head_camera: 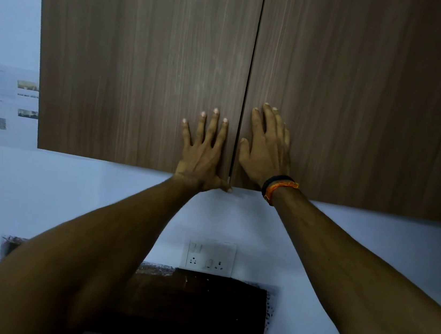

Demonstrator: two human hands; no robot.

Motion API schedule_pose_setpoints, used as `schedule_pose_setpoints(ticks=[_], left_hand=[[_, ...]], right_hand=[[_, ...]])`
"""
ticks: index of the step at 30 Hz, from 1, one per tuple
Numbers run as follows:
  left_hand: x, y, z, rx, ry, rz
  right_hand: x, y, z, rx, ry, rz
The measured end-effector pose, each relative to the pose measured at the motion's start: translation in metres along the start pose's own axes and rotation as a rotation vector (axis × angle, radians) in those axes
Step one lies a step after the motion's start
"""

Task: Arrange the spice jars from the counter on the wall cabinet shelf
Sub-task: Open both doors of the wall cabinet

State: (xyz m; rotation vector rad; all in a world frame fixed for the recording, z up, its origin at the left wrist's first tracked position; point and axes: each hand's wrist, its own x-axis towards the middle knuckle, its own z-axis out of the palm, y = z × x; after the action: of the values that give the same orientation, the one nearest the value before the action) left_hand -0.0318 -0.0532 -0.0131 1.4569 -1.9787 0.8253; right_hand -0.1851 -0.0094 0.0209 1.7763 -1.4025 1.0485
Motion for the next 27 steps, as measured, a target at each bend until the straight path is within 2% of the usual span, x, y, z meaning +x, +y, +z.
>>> schedule_pose_setpoints(ticks=[4, 11, 18, 21, 24, 27], left_hand=[[0.003, 0.007, 0.007, 0.009, 0.021, -0.055], [0.003, 0.004, 0.003, 0.168, 0.072, 0.055], [-0.015, 0.001, -0.021, 0.198, 0.128, 0.128], [-0.026, -0.001, -0.033, 0.186, 0.146, 0.151], [-0.038, -0.002, -0.042, 0.166, 0.132, 0.147], [-0.049, -0.004, -0.051, 0.070, 0.138, 0.159]], right_hand=[[0.004, -0.001, 0.004, 0.032, -0.005, 0.004], [0.006, -0.003, 0.007, 0.093, 0.013, -0.021], [0.014, -0.012, -0.003, 0.243, 0.192, -0.082], [0.019, -0.026, -0.008, 0.452, 0.146, -0.039], [0.023, -0.042, -0.015, 0.806, 0.022, 0.157], [0.023, -0.054, -0.024, 1.054, 0.069, 0.289]])
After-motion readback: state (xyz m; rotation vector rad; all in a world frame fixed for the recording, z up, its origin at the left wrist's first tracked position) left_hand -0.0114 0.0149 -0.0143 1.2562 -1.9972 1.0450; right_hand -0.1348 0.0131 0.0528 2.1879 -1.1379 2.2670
